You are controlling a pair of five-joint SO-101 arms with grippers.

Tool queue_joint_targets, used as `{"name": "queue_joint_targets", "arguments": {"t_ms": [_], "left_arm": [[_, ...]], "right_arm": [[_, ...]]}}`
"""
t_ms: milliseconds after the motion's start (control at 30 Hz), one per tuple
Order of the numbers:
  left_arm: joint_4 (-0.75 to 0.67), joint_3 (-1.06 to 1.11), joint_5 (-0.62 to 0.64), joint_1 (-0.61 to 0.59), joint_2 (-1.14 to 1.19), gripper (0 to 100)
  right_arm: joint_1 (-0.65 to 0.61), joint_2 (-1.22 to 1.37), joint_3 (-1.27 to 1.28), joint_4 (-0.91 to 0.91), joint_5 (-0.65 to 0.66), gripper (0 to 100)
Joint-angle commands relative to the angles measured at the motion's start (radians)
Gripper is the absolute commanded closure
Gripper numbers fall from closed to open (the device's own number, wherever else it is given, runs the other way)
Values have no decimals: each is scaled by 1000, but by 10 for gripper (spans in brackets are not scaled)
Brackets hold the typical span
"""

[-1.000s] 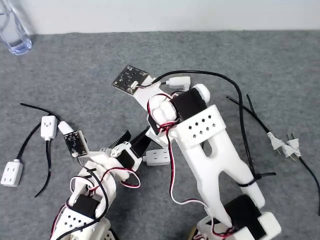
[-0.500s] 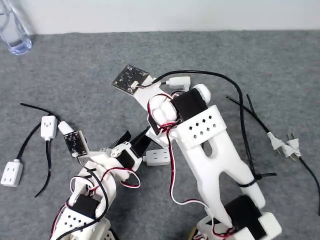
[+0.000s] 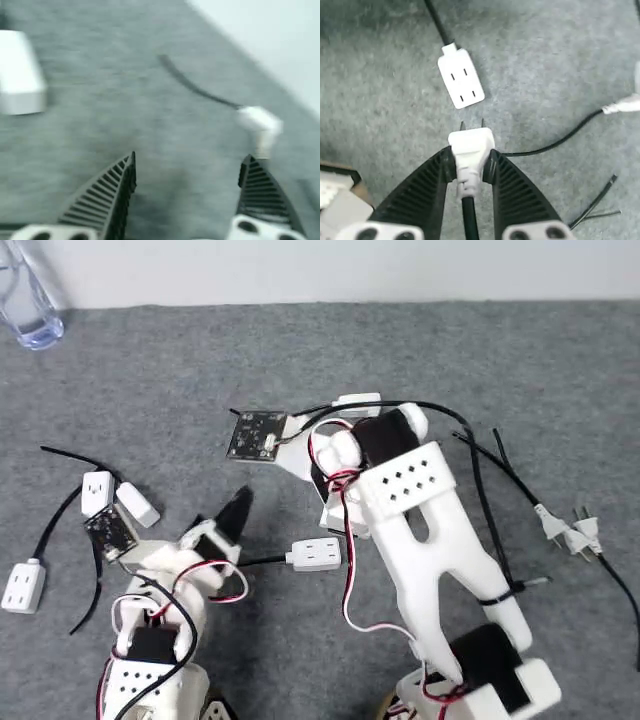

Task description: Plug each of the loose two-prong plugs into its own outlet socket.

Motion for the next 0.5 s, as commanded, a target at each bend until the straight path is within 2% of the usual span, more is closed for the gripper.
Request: {"name": "queue_joint_targets", "arguments": {"t_ms": [0,133,233,467], "left_arm": [[63,-12,-83,-173,-9,681],[127,-12,-129,-265,-9,681],[186,-12,-166,-269,-9,681],[187,-12,-167,-269,-9,681]], "right_arm": [[7,30,18,-22,35,991],[-13,62,114,-97,37,991],[-27,68,183,-174,38,991],[-51,76,290,-288,46,991]]}}
